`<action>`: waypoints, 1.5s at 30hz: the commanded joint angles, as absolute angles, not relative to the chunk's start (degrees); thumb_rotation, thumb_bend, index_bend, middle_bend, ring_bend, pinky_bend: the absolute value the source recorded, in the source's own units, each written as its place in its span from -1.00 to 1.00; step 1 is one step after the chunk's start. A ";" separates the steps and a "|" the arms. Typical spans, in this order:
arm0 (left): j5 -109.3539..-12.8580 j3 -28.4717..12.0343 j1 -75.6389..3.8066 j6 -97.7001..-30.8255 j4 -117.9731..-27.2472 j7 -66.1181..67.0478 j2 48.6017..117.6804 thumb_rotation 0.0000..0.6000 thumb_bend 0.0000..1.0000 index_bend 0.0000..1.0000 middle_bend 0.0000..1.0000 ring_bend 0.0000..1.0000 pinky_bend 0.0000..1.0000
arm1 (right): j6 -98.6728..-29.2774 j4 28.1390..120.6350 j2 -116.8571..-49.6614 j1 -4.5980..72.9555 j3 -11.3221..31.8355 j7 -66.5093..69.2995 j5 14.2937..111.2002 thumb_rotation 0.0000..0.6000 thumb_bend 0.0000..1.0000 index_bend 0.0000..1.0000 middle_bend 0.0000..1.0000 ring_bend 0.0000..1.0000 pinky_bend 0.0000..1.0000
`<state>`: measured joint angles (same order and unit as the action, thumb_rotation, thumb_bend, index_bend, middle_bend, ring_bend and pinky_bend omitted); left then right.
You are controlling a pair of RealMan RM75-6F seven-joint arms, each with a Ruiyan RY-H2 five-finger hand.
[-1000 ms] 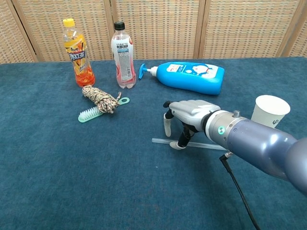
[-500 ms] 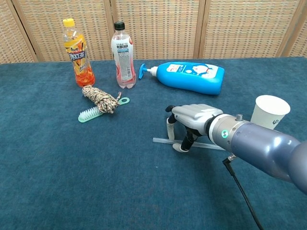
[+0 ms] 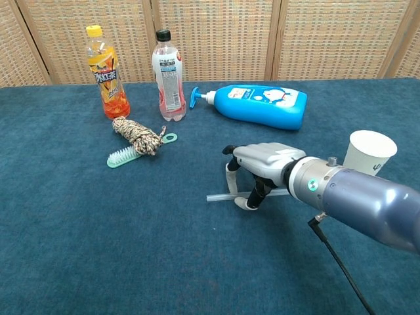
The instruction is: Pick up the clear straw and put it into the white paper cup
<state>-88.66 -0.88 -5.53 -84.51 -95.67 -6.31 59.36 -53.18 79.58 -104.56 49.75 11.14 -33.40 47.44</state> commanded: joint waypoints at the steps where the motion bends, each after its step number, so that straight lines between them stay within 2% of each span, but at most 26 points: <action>1: -88.65 -0.85 -5.61 -84.36 -95.70 -6.20 59.39 1.00 -0.68 -1.00 -1.00 -1.00 -1.00 | -53.19 85.33 -100.64 48.32 12.25 -27.60 52.09 1.00 -0.03 0.36 -0.92 -1.00 -0.95; 4: -88.75 -0.73 -5.64 -84.22 -95.70 -6.10 59.43 1.00 -0.68 -1.00 -1.00 -1.00 -1.00 | -52.98 89.67 -97.72 47.51 13.93 -23.08 54.30 1.00 -0.03 0.36 -0.92 -1.00 -0.95; 12: -89.60 -0.40 -5.59 -84.57 -95.86 -5.72 59.50 1.00 -0.68 -1.00 -1.00 -1.00 -1.00 | -51.07 102.28 -86.54 44.36 22.17 -7.19 54.38 1.00 -0.03 0.36 -0.89 -1.00 -0.95; 16: -89.66 -0.39 -5.52 -84.75 -95.97 -5.68 59.47 1.00 -0.68 -1.00 -1.00 -1.00 -1.00 | -50.05 104.65 -81.50 41.89 26.08 1.78 53.86 1.00 -0.03 0.36 -0.88 -1.00 -0.95; 20: -89.64 -0.39 -5.49 -84.84 -96.03 -5.68 59.50 1.00 -0.68 -1.00 -1.00 -1.00 -1.00 | -49.18 103.71 -78.40 39.19 28.23 10.64 55.17 1.00 -0.03 0.36 -0.85 -1.00 -0.96; 28: -89.55 -0.34 -5.73 -84.35 -96.25 -4.92 59.66 1.00 -0.68 -1.00 -1.00 -1.00 -1.00 | -47.35 99.37 -75.75 35.58 28.47 22.53 57.96 1.00 -0.03 0.37 -0.83 -1.00 -0.96; 45: -89.53 -0.19 -5.84 -84.08 -96.50 -4.21 59.90 1.00 -0.68 -1.00 -1.00 -1.00 -1.00 | -45.76 86.32 -75.85 31.12 24.42 41.30 67.17 1.00 -0.03 0.37 -0.82 -1.00 -0.96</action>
<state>-89.52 -0.19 -5.83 -84.10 -96.48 -4.24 59.88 -45.81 86.96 -75.81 31.46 24.95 40.34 66.29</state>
